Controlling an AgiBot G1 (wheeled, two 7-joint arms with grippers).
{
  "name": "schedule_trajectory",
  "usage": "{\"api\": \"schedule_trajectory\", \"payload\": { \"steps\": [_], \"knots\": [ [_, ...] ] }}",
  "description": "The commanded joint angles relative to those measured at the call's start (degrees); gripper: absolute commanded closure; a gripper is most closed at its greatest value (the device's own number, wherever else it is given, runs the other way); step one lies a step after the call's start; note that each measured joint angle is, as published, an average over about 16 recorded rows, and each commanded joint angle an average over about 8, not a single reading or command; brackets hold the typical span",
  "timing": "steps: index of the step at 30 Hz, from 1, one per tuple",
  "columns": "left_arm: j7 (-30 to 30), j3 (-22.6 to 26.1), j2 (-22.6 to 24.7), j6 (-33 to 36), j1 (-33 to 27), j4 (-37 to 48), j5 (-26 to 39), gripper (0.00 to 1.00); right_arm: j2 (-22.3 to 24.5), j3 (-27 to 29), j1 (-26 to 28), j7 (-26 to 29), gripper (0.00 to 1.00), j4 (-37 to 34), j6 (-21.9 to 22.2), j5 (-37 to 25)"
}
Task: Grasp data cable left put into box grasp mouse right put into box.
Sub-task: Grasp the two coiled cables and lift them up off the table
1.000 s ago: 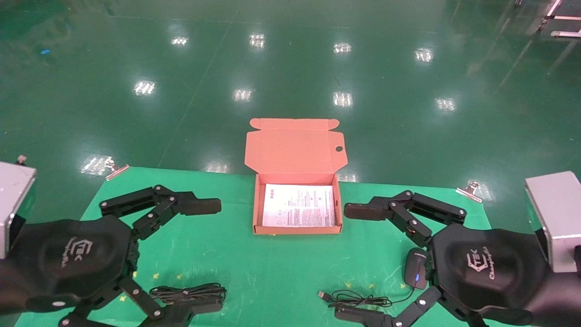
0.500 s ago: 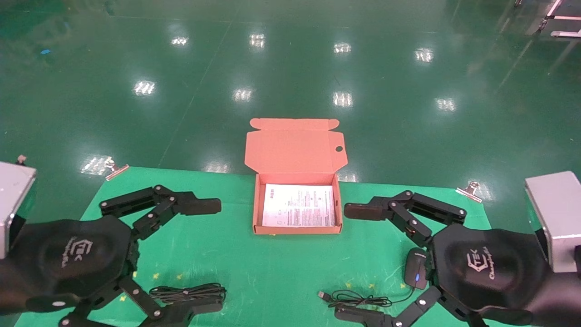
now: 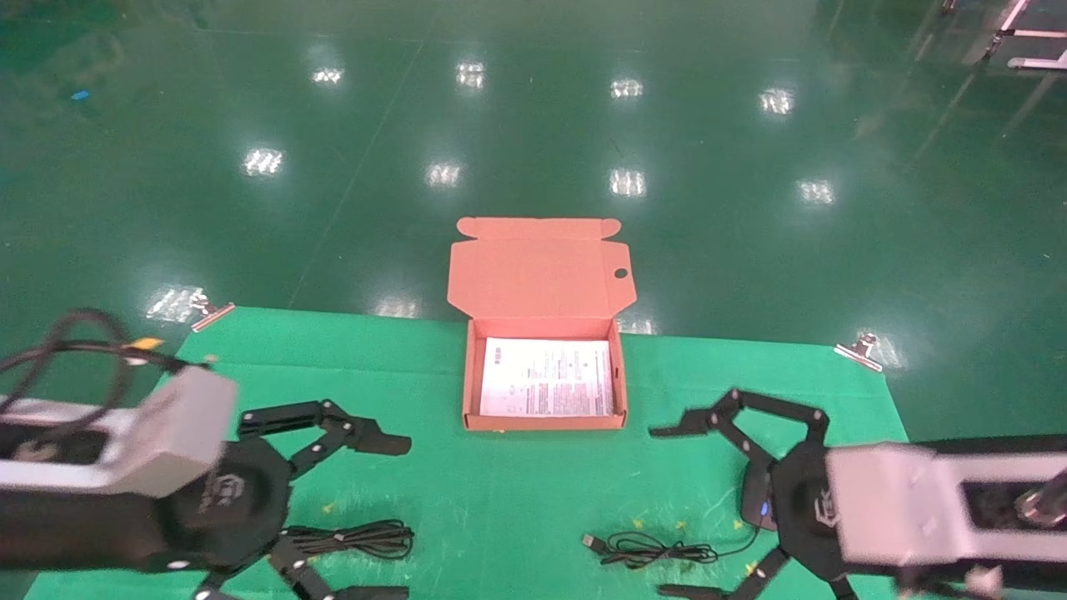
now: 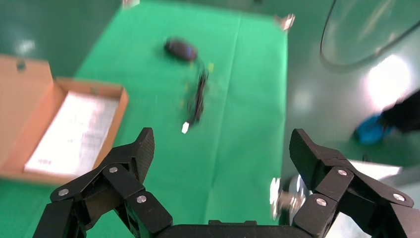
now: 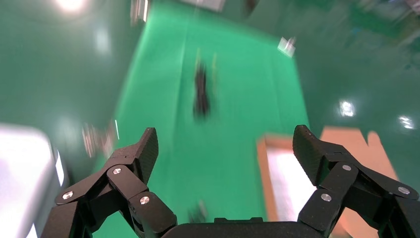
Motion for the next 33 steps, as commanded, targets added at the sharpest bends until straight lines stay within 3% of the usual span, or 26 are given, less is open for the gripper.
{"api": "schedule_trajectory", "payload": {
  "steps": [1,8,13,23,33],
  "knots": [
    [-1.11,2.03,0.75,0.61,-2.54,0.31,3.95,0.00,-0.59,-1.68,2.83,-2.98,0.00,0.44,-0.50,-5.66],
    [-0.65,10.78,5.42,0.90,-9.22,2.53,18.52,0.00,-5.59,-7.87,7.44,-11.10,0.00,0.68,1.49,-21.07],
    [0.31,15.86,8.61,0.31,-11.87,3.94,27.12,0.00,-8.72,-11.02,7.77,-13.49,0.00,0.65,3.99,-28.81],
    [1.07,21.15,12.37,-4.02,-11.07,6.10,38.64,0.00,-12.38,-14.23,4.77,-12.53,0.00,0.57,10.24,-38.79],
    [0.19,22.95,14.33,-10.44,-7.66,9.00,44.58,0.00,-14.19,-16.39,-0.18,-7.62,0.00,0.13,15.02,-46.64]
  ]
}}
